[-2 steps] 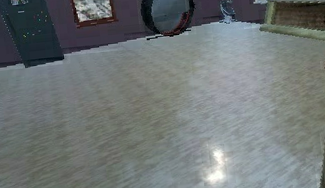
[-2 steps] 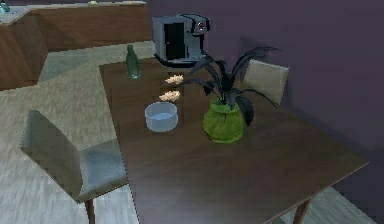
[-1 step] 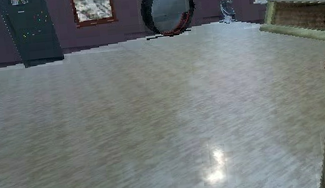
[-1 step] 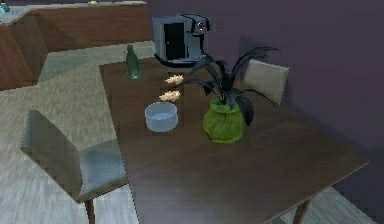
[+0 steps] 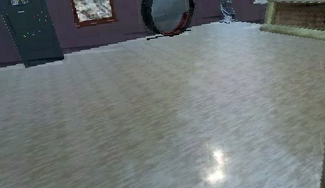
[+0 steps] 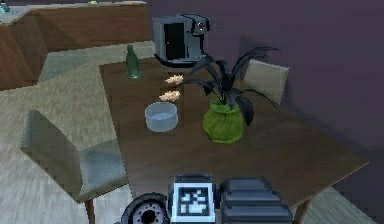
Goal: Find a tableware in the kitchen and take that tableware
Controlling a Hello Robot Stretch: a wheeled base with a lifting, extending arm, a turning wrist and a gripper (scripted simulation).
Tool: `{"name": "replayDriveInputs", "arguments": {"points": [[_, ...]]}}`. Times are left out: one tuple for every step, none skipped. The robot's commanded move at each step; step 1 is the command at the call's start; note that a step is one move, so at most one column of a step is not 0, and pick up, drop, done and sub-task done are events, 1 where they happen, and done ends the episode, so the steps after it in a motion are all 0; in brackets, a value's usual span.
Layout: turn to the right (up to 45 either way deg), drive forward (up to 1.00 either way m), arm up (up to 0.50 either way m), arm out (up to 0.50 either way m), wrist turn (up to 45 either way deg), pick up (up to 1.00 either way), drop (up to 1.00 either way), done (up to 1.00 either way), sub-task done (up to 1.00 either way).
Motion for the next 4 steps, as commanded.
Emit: {"name": "replayDriveInputs", "arguments": {"points": [[0.0, 0.00, 0.00, 0.50, 0.0, 0.00, 0.00, 0.00, 0.00], [0.0, 0.00, 0.00, 0.00, 45.0, 0.00, 0.00, 0.00, 0.00], [0.0, 0.00, 0.00, 0.00, 45.0, 0.00, 0.00, 0.00, 0.00], [0.0, 0.00, 0.00, 0.00, 45.0, 0.00, 0.00, 0.00, 0.00]]}}
